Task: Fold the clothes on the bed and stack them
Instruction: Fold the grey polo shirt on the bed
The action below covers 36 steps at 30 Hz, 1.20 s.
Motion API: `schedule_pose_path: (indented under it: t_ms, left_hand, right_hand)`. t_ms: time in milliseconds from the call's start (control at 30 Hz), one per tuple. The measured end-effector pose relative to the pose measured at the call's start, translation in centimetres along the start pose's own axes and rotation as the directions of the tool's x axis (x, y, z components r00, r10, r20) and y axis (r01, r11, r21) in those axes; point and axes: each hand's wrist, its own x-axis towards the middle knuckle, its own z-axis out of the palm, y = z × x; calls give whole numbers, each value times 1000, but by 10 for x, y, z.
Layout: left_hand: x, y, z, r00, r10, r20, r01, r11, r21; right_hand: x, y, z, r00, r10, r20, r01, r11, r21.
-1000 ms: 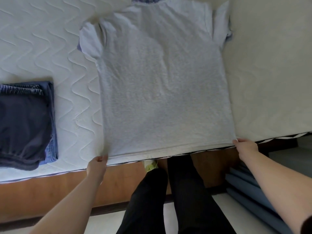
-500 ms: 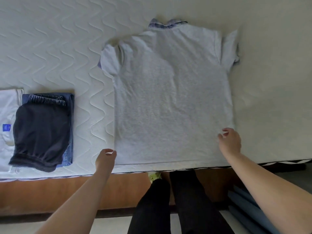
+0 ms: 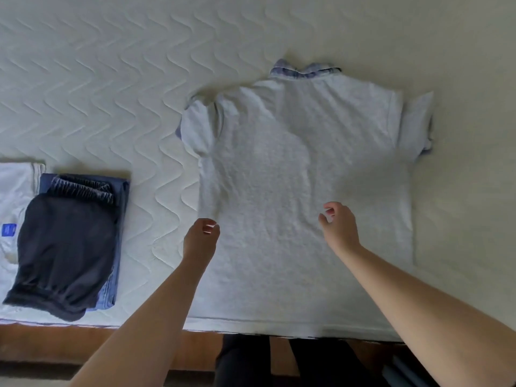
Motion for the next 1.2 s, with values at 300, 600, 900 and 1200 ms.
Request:
schedule_pose_path:
  t_ms: [300,600,900,1200]
  left_hand:
    - [117,49,-40,971,190,-145,-193,981,-9]
    - [240,92,-82,944,313,-103,-294,942,164]
    - [308,148,-88,775,488,402,-608,403,684]
    - [288,131,-118,681,683,265,-701,503,505]
  right_hand:
    - [86,-115,54,990,-140,-33,141,989,34]
    - [144,-233,99,911,-394,124,397,918,-3]
    - [178,-267,130,883,-447,142,468,857,-215]
    - [203,-267,139,938,-338,81,347,895,-279]
